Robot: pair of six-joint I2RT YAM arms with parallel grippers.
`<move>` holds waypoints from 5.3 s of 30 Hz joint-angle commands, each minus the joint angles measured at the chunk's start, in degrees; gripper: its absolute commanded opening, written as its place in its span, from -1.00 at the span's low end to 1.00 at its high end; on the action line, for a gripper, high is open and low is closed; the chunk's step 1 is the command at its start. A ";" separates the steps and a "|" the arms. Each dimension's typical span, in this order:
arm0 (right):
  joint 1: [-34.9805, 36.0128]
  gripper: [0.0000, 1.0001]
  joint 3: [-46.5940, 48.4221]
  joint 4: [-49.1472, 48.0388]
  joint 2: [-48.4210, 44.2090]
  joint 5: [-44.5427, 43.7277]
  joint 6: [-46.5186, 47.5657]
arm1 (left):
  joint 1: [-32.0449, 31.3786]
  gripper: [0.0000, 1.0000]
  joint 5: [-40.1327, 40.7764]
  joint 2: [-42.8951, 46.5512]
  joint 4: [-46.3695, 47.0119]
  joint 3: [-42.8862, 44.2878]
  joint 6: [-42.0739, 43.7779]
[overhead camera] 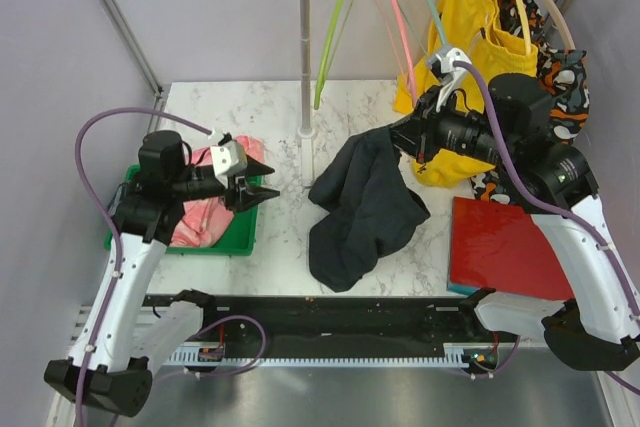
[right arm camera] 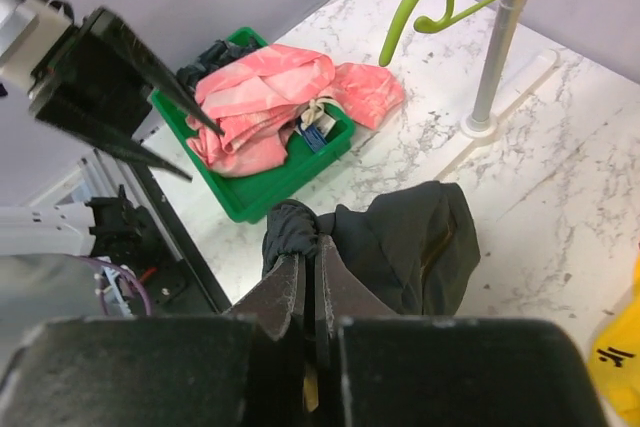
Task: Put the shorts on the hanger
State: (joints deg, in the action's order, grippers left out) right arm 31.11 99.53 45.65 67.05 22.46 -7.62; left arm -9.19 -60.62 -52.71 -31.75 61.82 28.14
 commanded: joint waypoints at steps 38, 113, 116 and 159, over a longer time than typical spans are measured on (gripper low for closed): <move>10.89 -1.00 -17.35 -20.16 5.20 -27.99 -22.62 | -72.38 0.80 80.21 -31.74 25.14 2.08 39.79; -1.05 -1.00 -28.95 -3.81 11.62 -10.42 6.03 | -26.93 0.82 34.88 -29.01 -5.70 -5.49 -21.99; -1.06 -1.00 -29.21 -3.55 11.00 -10.42 5.68 | -26.93 0.73 32.59 -32.10 -5.52 -3.91 -21.02; -3.60 -1.00 22.29 14.55 -0.60 -20.00 12.98 | -22.19 -0.96 27.58 -11.45 -15.01 43.47 2.01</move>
State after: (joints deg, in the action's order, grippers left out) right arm 27.73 119.44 58.35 66.81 -0.23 6.42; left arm -31.59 -27.51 -63.29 -48.25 102.00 27.44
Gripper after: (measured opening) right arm 0.022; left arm 0.025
